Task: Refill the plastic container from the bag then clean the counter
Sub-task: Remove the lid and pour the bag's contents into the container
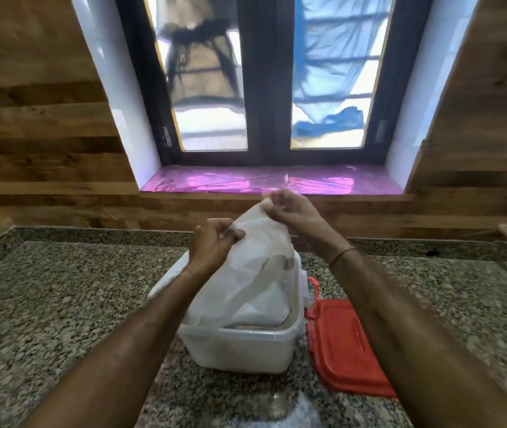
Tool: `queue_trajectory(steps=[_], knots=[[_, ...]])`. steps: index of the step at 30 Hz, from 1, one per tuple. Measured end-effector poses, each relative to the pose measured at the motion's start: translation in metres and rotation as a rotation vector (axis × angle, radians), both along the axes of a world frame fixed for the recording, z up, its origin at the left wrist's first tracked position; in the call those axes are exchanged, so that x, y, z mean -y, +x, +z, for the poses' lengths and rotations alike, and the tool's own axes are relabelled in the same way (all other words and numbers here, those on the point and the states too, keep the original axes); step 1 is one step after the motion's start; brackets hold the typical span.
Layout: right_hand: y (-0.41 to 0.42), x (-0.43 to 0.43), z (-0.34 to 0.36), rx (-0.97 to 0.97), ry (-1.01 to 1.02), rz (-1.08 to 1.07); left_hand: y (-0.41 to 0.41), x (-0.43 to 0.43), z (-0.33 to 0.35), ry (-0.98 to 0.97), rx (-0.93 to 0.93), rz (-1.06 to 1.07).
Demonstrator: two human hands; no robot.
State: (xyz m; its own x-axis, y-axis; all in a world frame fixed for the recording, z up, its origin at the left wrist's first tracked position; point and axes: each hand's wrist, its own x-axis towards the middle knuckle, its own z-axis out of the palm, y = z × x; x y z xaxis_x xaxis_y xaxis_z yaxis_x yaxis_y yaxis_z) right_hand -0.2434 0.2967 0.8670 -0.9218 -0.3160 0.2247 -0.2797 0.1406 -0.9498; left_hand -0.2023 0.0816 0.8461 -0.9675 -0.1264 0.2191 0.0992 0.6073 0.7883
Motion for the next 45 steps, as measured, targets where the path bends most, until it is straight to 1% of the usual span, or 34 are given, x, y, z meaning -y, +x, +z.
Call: queue_trajectory(steps=[1,3,6,8,10,11,14,15,17,19,20,23,25,27,28,31,35,38,41,43,45], knots=[[0.002,-0.008,-0.011,0.074,-0.047,0.036,-0.002,0.006,0.0,0.076,0.015,-0.01],[0.006,-0.018,-0.036,0.184,-0.055,0.067,-0.005,0.01,0.0,0.217,0.029,-0.034],[0.008,-0.019,-0.061,0.193,-0.113,-0.04,-0.004,0.005,-0.002,0.293,0.04,-0.092],[0.009,-0.015,-0.061,0.185,-0.146,-0.085,-0.004,0.007,-0.005,0.288,0.043,-0.102],[0.01,-0.013,-0.056,0.175,-0.184,-0.087,-0.005,0.013,-0.003,0.241,0.047,-0.082],[0.01,-0.011,-0.053,0.17,-0.168,-0.097,-0.006,0.016,-0.001,0.222,0.06,-0.081],[0.004,-0.008,-0.053,0.101,0.048,-0.225,-0.004,0.012,0.002,0.184,0.086,-0.094],[0.002,-0.008,-0.053,0.083,0.086,-0.241,-0.003,0.011,0.001,0.16,0.083,-0.088],[0.0,-0.008,-0.052,0.1,0.013,-0.151,-0.005,0.012,-0.003,0.106,0.062,-0.062],[0.002,-0.01,-0.053,0.116,-0.056,-0.101,-0.008,0.014,-0.002,0.113,0.062,-0.045],[0.002,-0.009,-0.056,0.12,-0.046,-0.133,-0.009,0.015,-0.001,0.15,0.06,-0.044],[0.007,-0.01,-0.071,0.134,0.018,-0.321,-0.013,0.016,-0.001,0.245,0.045,-0.043],[0.02,-0.005,-0.082,0.079,0.017,-0.439,-0.015,0.019,-0.002,0.278,0.039,-0.038],[0.033,0.001,-0.092,0.002,0.108,-0.559,-0.017,0.02,-0.004,0.327,0.05,-0.029],[0.039,0.005,-0.096,-0.012,0.185,-0.575,-0.018,0.019,-0.005,0.352,0.059,-0.028],[0.047,0.015,-0.094,0.022,0.393,-0.546,-0.022,0.019,-0.007,0.396,0.075,-0.033],[0.048,0.024,-0.085,0.086,0.551,-0.54,-0.026,0.021,-0.012,0.45,0.086,-0.007],[0.053,0.031,-0.085,0.08,0.595,-0.573,-0.03,0.021,-0.016,0.455,0.108,0.025],[0.059,0.036,-0.087,0.037,0.636,-0.558,-0.033,0.022,-0.018,0.435,0.12,0.062],[0.062,0.036,-0.088,0.027,0.658,-0.517,-0.036,0.025,-0.019,0.407,0.133,0.12],[0.066,0.032,-0.089,0.053,0.645,-0.415,-0.039,0.029,-0.021,0.368,0.136,0.189]])
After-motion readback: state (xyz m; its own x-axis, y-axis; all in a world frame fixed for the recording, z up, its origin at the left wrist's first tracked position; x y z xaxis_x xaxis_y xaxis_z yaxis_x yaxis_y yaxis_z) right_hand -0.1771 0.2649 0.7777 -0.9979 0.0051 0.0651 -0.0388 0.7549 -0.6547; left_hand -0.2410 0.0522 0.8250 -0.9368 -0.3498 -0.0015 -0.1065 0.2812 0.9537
